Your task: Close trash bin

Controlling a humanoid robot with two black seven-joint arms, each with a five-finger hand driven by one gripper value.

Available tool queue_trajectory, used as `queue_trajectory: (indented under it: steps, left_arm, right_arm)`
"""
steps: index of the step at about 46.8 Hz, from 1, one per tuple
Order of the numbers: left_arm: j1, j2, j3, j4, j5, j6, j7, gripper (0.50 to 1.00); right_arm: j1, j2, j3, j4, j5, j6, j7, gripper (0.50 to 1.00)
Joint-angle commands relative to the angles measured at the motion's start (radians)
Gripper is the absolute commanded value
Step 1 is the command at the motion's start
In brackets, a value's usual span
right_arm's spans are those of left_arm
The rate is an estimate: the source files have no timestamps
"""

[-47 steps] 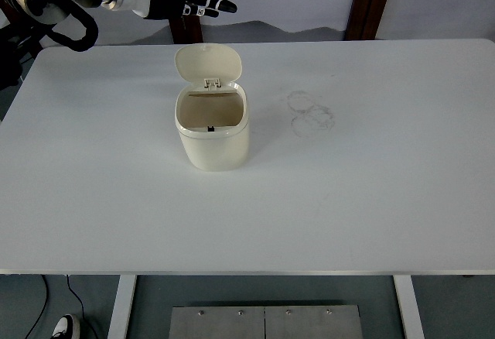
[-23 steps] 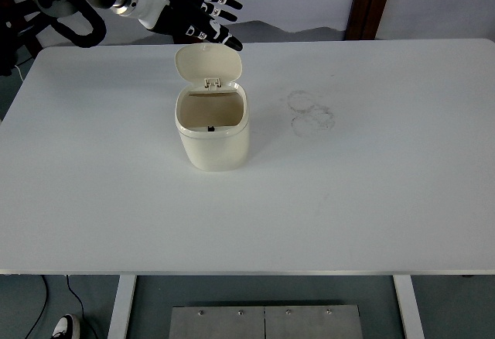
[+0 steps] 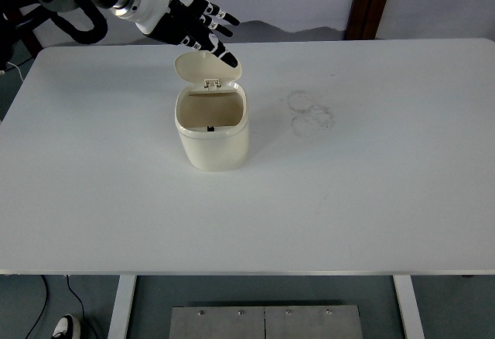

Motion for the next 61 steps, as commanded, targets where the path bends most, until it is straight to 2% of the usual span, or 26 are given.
queue_trajectory:
  steps: [1,19,30,46,61]
  left_arm:
    - [-0.002,0.000,0.017,0.000,0.000,0.000,0.002,1.000]
    - [0.002,-0.005,0.022,-0.037,-0.018,0.002,0.006,1.000]
    - [0.005,0.000,0.025,-0.051,-0.029,0.002,0.025,1.000]
    - [0.005,0.000,0.097,-0.089,-0.100,0.011,0.025,1.000]
    - [0.021,-0.005,0.097,-0.091,-0.100,0.014,0.024,1.000]
  right_arm:
    - [0.000,0.000,0.000,0.000,0.000,0.000,0.000,0.995]
    - [0.002,0.000,0.000,0.000,0.000,0.000,0.000,0.995]
    - [0.002,0.000,0.000,0.000,0.000,0.000,0.000,0.995]
    - [0.003,0.000,0.000,0.000,0.000,0.000,0.000,0.995]
    - [0.008,0.000,0.000,0.000,0.000,0.000,0.000,0.995]
